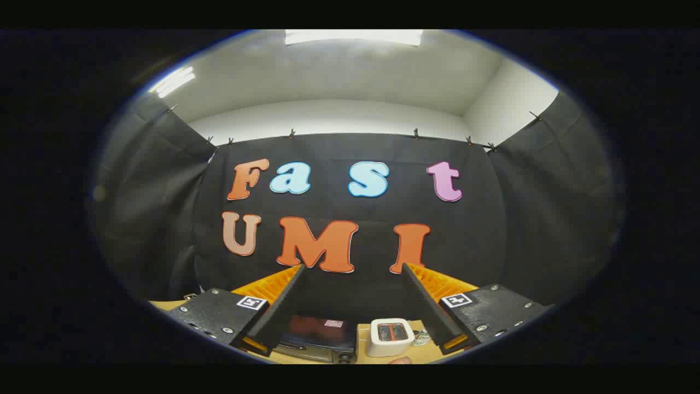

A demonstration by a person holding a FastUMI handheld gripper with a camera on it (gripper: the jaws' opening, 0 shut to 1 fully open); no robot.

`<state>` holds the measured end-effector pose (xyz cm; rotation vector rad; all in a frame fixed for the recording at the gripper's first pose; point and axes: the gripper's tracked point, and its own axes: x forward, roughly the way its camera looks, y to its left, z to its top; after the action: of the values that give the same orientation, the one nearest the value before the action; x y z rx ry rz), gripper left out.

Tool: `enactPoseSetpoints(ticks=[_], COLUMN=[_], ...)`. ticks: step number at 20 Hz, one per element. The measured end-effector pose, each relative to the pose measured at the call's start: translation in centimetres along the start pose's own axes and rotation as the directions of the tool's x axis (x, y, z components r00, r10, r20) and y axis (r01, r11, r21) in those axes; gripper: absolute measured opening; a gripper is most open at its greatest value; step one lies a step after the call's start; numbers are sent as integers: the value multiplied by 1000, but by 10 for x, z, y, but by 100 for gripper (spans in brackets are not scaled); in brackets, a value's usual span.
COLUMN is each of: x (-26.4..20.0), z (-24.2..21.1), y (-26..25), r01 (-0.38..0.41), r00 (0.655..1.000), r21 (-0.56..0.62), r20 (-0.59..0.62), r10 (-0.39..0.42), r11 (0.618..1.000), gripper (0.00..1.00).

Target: Open the toaster oven, put the food inside, and close the toaster oven door.

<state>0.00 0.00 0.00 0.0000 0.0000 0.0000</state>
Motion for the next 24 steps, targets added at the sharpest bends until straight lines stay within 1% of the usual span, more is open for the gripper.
enactPoseSetpoints(ticks=[10,18,21,24], x=[2,2,3,3], z=[-5,-9,-19,-41], y=[-5,-4,3,10], r01=[22,21,9,-4], r00=[999,998,997,991], r21=[26,11,0,-8], r20=[-39,-56,-76,-132], r10=[-21,-20,-9,3], r11=[999,1000,1000,1000], gripper=[100,100,100,100])
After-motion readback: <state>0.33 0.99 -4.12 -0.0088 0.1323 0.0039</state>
